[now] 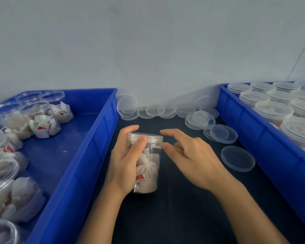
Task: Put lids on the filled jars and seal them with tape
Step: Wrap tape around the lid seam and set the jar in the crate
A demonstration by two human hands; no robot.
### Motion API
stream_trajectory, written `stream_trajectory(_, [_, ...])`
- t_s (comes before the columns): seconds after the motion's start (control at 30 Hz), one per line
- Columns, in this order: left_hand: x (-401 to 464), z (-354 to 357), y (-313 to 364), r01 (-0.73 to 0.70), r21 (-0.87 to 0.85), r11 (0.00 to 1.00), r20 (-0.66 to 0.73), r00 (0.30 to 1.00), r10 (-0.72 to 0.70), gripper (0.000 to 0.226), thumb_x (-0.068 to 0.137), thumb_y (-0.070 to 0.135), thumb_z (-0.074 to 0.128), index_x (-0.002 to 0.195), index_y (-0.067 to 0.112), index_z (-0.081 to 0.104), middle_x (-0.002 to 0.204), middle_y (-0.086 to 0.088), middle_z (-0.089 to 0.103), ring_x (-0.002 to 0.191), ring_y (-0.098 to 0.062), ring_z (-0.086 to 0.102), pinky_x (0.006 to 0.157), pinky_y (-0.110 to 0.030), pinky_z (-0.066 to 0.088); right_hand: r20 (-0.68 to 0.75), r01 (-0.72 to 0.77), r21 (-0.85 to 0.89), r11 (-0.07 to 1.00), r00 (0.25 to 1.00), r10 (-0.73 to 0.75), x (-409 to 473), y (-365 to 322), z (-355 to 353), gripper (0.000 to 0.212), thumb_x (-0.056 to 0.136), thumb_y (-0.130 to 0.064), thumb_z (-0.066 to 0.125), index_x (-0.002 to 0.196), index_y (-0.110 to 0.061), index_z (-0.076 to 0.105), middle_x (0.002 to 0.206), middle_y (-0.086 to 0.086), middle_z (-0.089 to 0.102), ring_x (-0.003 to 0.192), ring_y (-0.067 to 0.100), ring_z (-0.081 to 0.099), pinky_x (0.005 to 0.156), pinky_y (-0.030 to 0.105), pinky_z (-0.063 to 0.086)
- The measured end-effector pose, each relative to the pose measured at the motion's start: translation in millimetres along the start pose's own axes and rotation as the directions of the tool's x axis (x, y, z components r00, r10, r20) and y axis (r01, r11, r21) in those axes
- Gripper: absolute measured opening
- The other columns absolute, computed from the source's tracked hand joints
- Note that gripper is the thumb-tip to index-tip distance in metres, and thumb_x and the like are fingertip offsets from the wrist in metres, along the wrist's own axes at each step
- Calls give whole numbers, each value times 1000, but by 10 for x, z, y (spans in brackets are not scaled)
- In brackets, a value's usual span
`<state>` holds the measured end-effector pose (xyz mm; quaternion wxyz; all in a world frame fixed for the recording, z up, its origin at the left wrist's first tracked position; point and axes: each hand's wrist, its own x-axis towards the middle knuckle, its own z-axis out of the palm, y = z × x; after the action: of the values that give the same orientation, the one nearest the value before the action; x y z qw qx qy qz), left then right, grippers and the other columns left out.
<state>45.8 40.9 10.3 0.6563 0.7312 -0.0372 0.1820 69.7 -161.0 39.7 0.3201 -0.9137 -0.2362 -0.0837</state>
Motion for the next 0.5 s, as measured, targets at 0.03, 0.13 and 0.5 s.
stream_trajectory(0.03, [5, -11, 2, 6, -14, 1000, 14, 1000, -6, 56, 86, 68, 59, 133, 38, 61, 112, 10, 73, 101, -15, 74, 86, -39, 59, -4, 0, 10, 1000, 1000, 0, -1, 11, -11, 36, 108, -49, 48, 143, -43, 50, 66, -19, 60, 68, 8, 56, 67, 30, 38])
stream_trajectory(0.13, [17, -23, -3, 9, -25, 1000, 42, 999, -8, 55, 86, 67, 60, 131, 35, 64, 108, 4, 73, 97, -21, 73, 85, -39, 58, -8, 3, 28, 1000, 1000, -2, -2, 38, -22, 36, 106, -51, 50, 142, -44, 52, 67, -14, 61, 68, 8, 57, 63, 25, 34])
stream_trajectory(0.5, [23, -47, -18, 69, -17, 997, 85, 994, -67, 56, 87, 72, 58, 137, 47, 60, 119, 9, 71, 111, -17, 71, 100, -48, 58, -40, -11, 14, 1000, 999, 12, 4, 11, 35, 27, 103, -58, 47, 123, -45, 58, 68, -24, 61, 67, 5, 58, 61, 26, 35])
